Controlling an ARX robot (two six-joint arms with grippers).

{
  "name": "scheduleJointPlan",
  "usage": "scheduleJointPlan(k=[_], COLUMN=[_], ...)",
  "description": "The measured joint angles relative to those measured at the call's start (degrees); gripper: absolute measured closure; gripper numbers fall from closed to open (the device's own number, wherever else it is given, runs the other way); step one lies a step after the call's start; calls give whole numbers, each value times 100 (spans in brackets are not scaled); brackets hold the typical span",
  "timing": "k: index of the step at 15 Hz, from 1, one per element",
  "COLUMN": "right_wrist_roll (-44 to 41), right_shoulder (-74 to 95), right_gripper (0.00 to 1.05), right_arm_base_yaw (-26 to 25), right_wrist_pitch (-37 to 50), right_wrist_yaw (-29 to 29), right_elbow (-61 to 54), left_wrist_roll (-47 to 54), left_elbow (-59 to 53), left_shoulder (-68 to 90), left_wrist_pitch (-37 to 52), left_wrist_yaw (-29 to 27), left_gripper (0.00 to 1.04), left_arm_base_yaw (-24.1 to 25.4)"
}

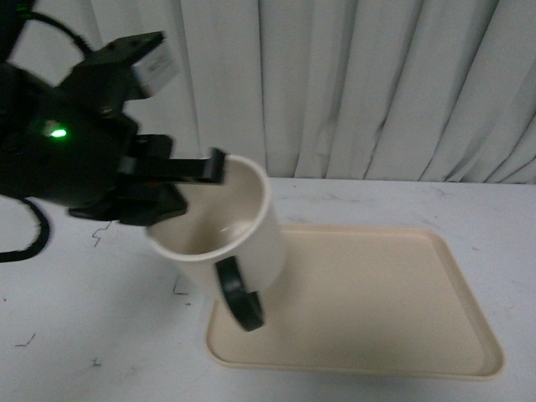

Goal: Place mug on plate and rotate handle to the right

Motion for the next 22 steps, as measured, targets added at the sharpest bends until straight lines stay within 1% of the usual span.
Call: scheduleJointPlan(k=[1,3,7,13,14,15,19,20,21,22], right_wrist_roll=[0,0,0,0,0,0,0,0,0,0], right_shoulder=[0,0,0,0,0,0,0,-2,0,0], right_gripper=[6,6,6,6,6,6,6,6,6,6], right_arm_base_yaw=[0,0,0,0,0,0,0,0,0,0], right_wrist_pitch=[0,0,0,0,0,0,0,2,0,0], right_wrist_yaw=[-2,0,-2,0,0,0,0,0,0,0], right_elbow=[0,0,0,0,0,0,0,0,0,0], left_wrist_roll=[-125,-286,-490,-791,-859,-866,-824,-586,-511,-402], left_elbow=[245,599,1047,1606,1644,1644,1620,1285,1104,680], left_shoulder=[254,1003,1952,2616,2640,2645,2444,1449,1082,476], left_wrist_pitch=[61,146,120,39,17,-26,-92,-9,164,557], left_wrist_yaw=[-179,-527,-730,-761,-761,-684,-553,-466,-509,-472], left_gripper=[102,102,102,102,98,85,48,16,7,7], left_arm_base_yaw=[-326,-605,-592,-625,-645,-693,-979,-1340,-1438,-1502])
